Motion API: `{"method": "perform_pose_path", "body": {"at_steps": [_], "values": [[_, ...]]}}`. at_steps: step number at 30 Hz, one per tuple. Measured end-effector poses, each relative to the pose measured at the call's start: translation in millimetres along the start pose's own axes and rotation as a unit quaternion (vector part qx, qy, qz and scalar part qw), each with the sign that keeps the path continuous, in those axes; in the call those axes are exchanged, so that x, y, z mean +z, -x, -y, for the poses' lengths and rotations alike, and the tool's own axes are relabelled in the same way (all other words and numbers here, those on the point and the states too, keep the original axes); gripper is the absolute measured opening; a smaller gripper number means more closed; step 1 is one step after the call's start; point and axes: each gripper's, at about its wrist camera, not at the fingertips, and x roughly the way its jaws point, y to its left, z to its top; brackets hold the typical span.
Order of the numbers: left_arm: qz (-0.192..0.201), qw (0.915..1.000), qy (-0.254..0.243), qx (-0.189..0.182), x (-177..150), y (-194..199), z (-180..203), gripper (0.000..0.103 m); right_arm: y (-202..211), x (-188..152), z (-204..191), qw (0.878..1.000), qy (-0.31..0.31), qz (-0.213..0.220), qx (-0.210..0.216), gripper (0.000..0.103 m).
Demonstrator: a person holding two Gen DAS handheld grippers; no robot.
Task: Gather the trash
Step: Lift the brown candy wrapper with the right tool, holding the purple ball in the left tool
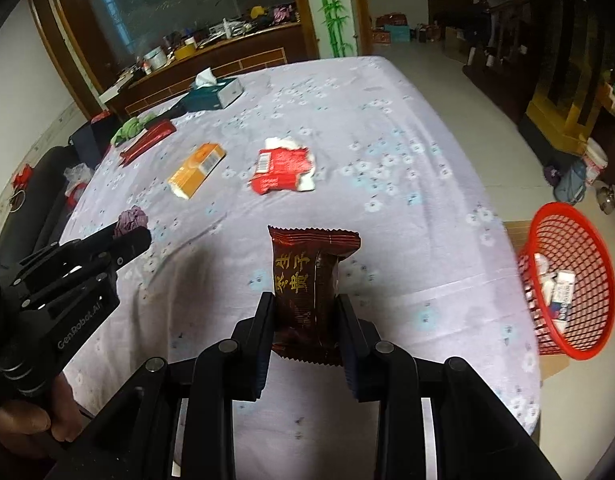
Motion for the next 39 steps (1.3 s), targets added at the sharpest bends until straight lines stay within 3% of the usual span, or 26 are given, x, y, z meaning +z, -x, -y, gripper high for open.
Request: {"method": "perform_pose_path", "body": {"at_steps": [39], "values": [[0.028,0.9973,-0.056,-0.039,16,22,68,0.025,38,-9,50,0.996,-0.016,0.038,-0.078,0.032]]}}
